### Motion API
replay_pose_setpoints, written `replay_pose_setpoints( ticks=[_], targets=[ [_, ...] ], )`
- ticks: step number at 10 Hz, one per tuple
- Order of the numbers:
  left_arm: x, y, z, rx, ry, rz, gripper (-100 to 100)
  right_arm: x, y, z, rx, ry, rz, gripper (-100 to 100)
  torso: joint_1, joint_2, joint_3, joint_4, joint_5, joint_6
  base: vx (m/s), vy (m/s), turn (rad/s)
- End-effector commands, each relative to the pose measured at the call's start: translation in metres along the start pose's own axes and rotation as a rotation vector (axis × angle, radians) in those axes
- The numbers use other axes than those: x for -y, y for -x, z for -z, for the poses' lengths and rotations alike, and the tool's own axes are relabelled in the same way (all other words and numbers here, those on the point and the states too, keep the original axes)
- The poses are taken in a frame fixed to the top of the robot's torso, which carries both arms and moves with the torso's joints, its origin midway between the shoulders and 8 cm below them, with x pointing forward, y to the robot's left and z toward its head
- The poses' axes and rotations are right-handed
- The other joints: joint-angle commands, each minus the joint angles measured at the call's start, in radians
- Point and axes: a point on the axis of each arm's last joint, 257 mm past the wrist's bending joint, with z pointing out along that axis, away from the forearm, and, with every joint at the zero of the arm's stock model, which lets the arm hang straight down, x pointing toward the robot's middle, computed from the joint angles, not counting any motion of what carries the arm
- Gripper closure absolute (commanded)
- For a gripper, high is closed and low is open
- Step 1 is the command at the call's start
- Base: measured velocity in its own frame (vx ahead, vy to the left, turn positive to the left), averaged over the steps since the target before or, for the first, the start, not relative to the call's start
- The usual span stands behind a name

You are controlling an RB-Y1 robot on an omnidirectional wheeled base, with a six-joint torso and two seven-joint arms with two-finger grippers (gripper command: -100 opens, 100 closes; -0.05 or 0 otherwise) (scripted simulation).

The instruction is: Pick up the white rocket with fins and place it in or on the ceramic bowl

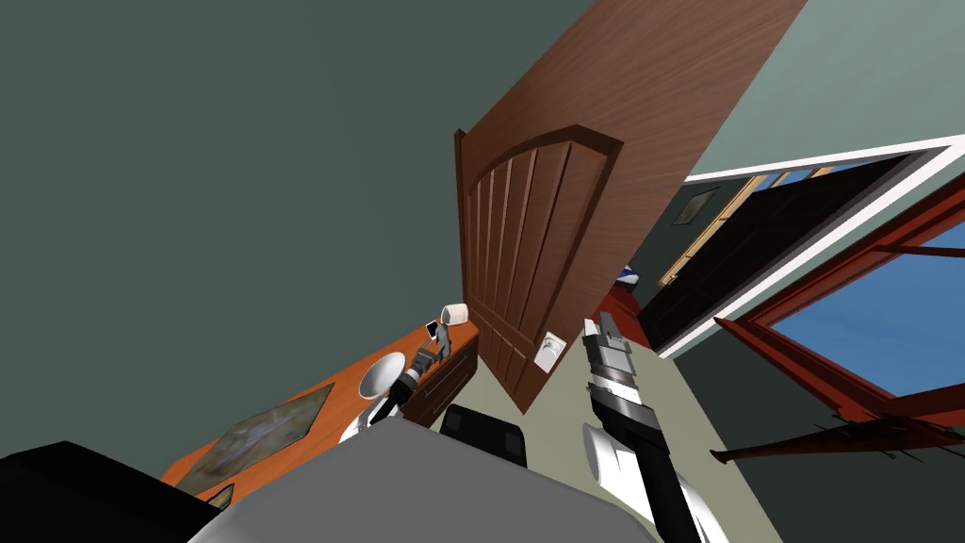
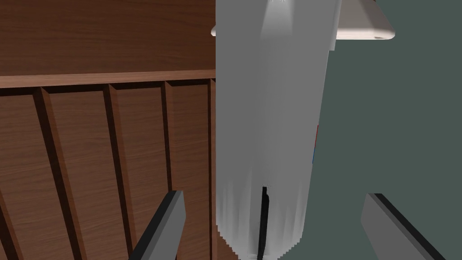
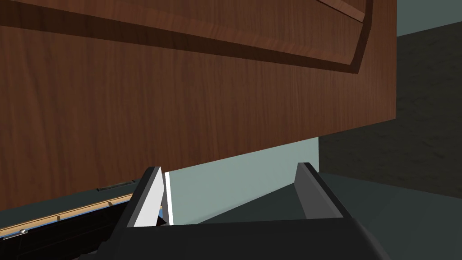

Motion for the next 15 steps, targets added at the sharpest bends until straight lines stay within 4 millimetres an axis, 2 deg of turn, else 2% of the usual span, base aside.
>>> replay_pose_setpoints(
  ticks=[1, 2, 6, 7, 8, 11, 12, 14, 15],
  targets=[
    [0.000, 0.000, 0.000, 0.000, 0.000, 0.000, -100, 0.000, 0.000, 0.000, 0.000, 0.000, 0.000, 0, 0.000, 0.000, 0.000, 0.000, 0.000, 0.000, 0.018, -0.015, -0.018],
    [-0.001, 0.000, 0.001, 0.001, 0.001, 0.001, 100, 0.000, 0.000, 0.000, 0.000, 0.000, 0.000, 0, 0.001, 0.001, 0.000, 0.000, 0.000, 0.000, 0.000, 0.000, 0.000],
    [-0.002, 0.000, 0.001, -0.001, 0.002, -0.006, 100, 0.000, 0.000, 0.000, 0.000, 0.000, 0.000, 0, 0.004, 0.001, 0.001, 0.000, 0.003, 0.001, 0.000, 0.000, 0.000],
    [-0.003, 0.000, 0.001, -0.001, 0.003, -0.006, 0, 0.000, 0.000, 0.000, 0.000, 0.000, 0.000, 0, 0.004, 0.001, 0.001, 0.000, 0.003, 0.001, 0.000, 0.000, 0.000],
    [0.017, -0.004, -0.016, -0.004, -0.016, 0.003, 100, 0.000, 0.000, 0.000, 0.000, 0.000, 0.000, 0, 0.004, 0.001, 0.001, 0.000, 0.003, 0.002, -0.052, 0.062, 0.188],
    [0.052, -0.005, -0.047, -0.005, -0.056, 0.002, 100, 0.000, 0.000, 0.000, 0.000, 0.000, 0.000, 0, 0.008, 0.007, 0.002, -0.003, 0.007, 0.001, -0.095, 0.080, 0.154],
    [0.053, -0.004, -0.049, -0.002, -0.058, 0.001, 100, 0.000, 0.000, 0.000, 0.000, 0.000, 0.000, 0, 0.007, 0.008, 0.002, -0.004, 0.007, 0.001, -0.052, 0.050, 0.038],
    [0.078, -0.003, -0.069, -0.004, -0.089, -0.001, 100, 0.000, 0.000, 0.000, 0.000, 0.000, 0.000, 0, 0.006, 0.005, 0.000, -0.005, 0.007, 0.000, -0.050, 0.052, 0.130],
    [0.078, -0.003, -0.069, -0.004, -0.089, -0.001, 100, 0.000, 0.000, 0.000, 0.000, 0.000, 0.000, 0, 0.007, 0.005, 0.000, -0.005, 0.006, 0.000, -0.037, 0.045, 0.044]
  ],
)
